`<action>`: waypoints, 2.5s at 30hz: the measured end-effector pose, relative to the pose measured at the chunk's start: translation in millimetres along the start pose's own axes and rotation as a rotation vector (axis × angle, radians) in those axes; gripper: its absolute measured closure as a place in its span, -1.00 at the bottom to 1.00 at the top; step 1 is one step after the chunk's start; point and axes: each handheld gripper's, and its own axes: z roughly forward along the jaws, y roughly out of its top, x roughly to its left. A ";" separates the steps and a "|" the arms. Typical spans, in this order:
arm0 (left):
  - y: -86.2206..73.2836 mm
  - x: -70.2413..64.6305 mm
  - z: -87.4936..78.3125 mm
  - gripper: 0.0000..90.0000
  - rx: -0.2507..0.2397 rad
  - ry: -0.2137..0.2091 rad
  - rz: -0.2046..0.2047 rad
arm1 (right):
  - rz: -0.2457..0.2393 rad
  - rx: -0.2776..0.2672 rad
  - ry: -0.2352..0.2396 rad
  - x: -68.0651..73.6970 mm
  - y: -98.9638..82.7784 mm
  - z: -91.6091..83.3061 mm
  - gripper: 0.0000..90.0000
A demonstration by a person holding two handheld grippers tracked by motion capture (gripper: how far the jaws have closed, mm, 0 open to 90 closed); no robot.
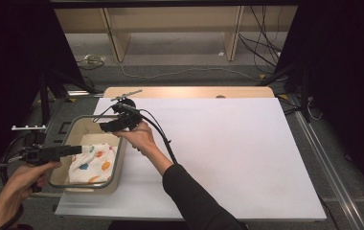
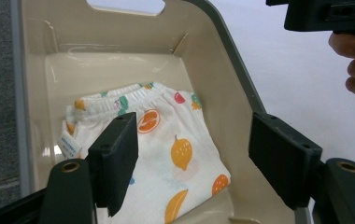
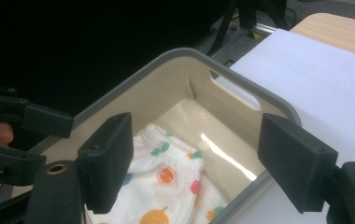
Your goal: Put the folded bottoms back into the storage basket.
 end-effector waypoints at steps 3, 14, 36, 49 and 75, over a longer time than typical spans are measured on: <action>0.9 -5.0 2.5 -0.31 0.003 -0.001 0.012 | 0.001 -0.005 0.002 -0.5 -1.0 -3.6 -0.40; 2.8 -27.5 15.6 -0.39 0.003 -0.018 0.059 | -0.002 -0.023 -0.006 -5.9 -5.9 -21.5 -0.44; 0.9 -59.9 35.1 -0.46 -0.027 -0.074 0.106 | 0.013 -0.072 -0.030 -31.4 -27.2 -65.1 -0.49; -3.1 -76.1 46.7 -0.49 -0.031 -0.088 0.145 | -0.008 -0.083 -0.047 -36.2 -35.9 -80.2 -0.52; -18.2 -112.5 69.2 -0.51 -0.065 -0.163 0.230 | 0.011 -0.186 -0.094 -55.5 -78.7 -134.1 -0.57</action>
